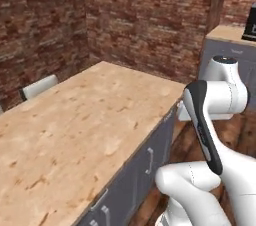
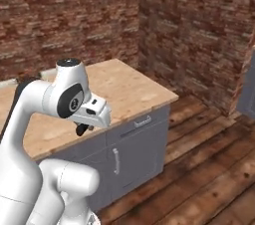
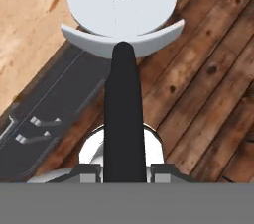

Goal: Take the pizza cutter from the drawer on the left and place it on the dining counter for cutting.

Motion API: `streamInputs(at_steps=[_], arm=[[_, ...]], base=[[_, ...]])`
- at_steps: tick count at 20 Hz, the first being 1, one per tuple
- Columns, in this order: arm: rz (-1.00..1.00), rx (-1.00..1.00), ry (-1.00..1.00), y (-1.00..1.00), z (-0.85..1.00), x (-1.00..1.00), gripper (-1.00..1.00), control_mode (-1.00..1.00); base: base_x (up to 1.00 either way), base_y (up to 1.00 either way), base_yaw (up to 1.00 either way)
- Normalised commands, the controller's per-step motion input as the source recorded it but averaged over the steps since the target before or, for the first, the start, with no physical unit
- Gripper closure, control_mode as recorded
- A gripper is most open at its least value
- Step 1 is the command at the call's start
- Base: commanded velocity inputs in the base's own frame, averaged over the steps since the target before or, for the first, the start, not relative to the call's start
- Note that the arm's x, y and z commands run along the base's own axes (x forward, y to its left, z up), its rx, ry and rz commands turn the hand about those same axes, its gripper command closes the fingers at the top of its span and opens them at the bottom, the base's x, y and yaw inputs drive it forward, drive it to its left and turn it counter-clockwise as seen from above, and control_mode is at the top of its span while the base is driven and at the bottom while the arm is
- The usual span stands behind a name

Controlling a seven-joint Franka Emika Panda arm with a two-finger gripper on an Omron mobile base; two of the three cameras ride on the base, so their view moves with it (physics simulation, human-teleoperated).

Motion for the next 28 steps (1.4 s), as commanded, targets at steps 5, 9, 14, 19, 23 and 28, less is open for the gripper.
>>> streamInputs(at_steps=[5,9,14,19,23,28], arm=[[0.0,0.0,0.0,0.0,0.0,0.0,1.0,1.0],[0.0,0.0,0.0,0.0,0.0,0.0,1.0,1.0],[0.0,0.0,0.0,0.0,0.0,0.0,1.0,1.0],[0.0,0.0,0.0,0.0,0.0,0.0,1.0,1.0],[0.0,0.0,0.0,0.0,0.0,0.0,1.0,1.0],[0.0,0.0,0.0,0.0,0.0,0.0,1.0,1.0]], base=[[0.13,-0.71,-0.71],[0.17,-0.84,-0.66],[0.19,-0.86,-0.65],[0.23,-0.58,-0.69],[0.36,-0.04,-0.63],[0.17,0.18,-0.7]])
